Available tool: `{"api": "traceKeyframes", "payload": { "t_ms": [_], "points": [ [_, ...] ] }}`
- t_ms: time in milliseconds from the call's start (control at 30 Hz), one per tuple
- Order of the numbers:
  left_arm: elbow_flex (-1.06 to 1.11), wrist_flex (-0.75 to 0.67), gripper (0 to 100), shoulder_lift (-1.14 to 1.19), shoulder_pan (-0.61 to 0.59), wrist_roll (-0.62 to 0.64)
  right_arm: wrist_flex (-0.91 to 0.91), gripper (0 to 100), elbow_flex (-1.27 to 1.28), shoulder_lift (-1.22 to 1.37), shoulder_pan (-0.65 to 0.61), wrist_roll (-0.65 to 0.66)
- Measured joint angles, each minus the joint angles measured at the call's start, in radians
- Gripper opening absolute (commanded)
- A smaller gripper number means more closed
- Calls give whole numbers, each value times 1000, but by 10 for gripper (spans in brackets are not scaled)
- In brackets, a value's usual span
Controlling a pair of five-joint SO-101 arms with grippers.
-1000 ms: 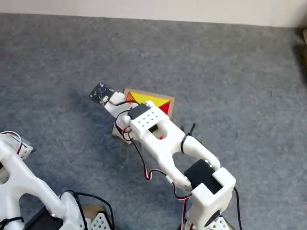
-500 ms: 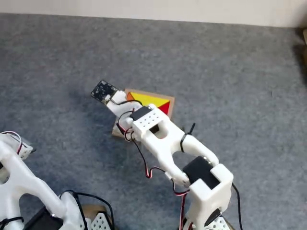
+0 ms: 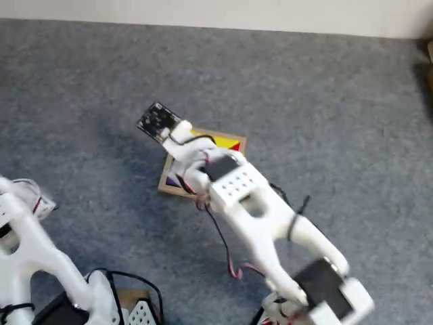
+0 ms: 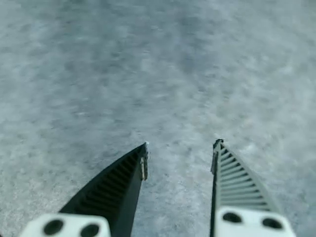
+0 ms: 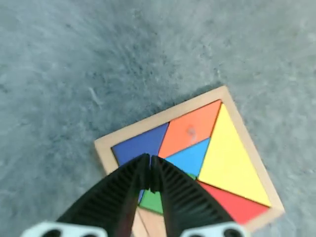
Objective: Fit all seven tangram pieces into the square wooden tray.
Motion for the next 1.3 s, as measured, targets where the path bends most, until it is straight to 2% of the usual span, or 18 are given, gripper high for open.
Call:
{"api": "traceKeyframes", "payload": {
  "t_ms": [167,433,567,633,767,1100,1300],
  "points": [
    [-21,0,8,0,106,0,0,19,153,-229,26,0],
    [-103,0,5,-9,308,-2,0,19,388,-491,189,0],
    [-106,0,5,-103,384,-2,0,19,485,-612,269,-8],
    [-100,0,5,-184,414,-2,0,19,532,-666,293,-54],
    [-15,-3,5,-376,483,-2,0,19,609,-755,315,-155],
    [348,-163,5,-778,623,0,2,24,767,-876,345,-414],
    [505,-239,5,-971,647,2,2,24,844,-999,390,-459]
  ]
}}
